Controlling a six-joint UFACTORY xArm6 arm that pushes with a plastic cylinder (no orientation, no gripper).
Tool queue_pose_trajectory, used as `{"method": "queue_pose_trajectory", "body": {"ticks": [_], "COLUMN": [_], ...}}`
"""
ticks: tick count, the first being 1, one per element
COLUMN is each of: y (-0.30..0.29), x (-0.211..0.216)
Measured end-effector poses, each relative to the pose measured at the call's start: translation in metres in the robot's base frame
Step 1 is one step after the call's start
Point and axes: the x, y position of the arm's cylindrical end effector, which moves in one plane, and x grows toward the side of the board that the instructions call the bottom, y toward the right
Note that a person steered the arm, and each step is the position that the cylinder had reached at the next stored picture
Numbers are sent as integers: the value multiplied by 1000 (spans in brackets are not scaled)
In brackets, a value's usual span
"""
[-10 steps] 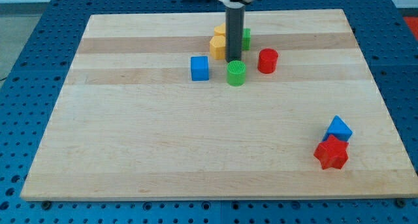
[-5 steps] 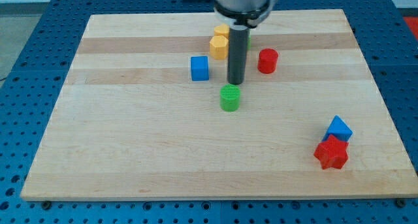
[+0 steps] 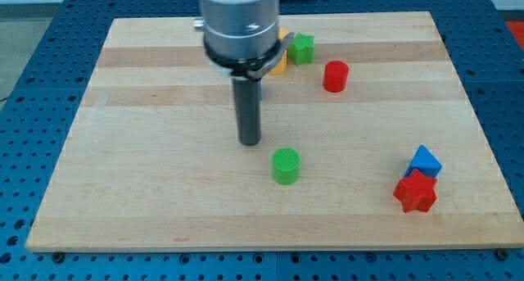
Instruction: Drag the green circle into the left side of the red star
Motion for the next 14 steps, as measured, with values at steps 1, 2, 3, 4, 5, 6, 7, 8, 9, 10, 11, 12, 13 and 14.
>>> {"method": "queue_pose_trajectory", "body": {"ticks": [1,2,3,4,5,6,7,8,9,10,11,12,13,14], "y": [25,78,77,33,28,68,104,104,65,55,77,119,150,142], "x": [25,53,60,65,92,100,100,100,99,80,63,63,63,58]}}
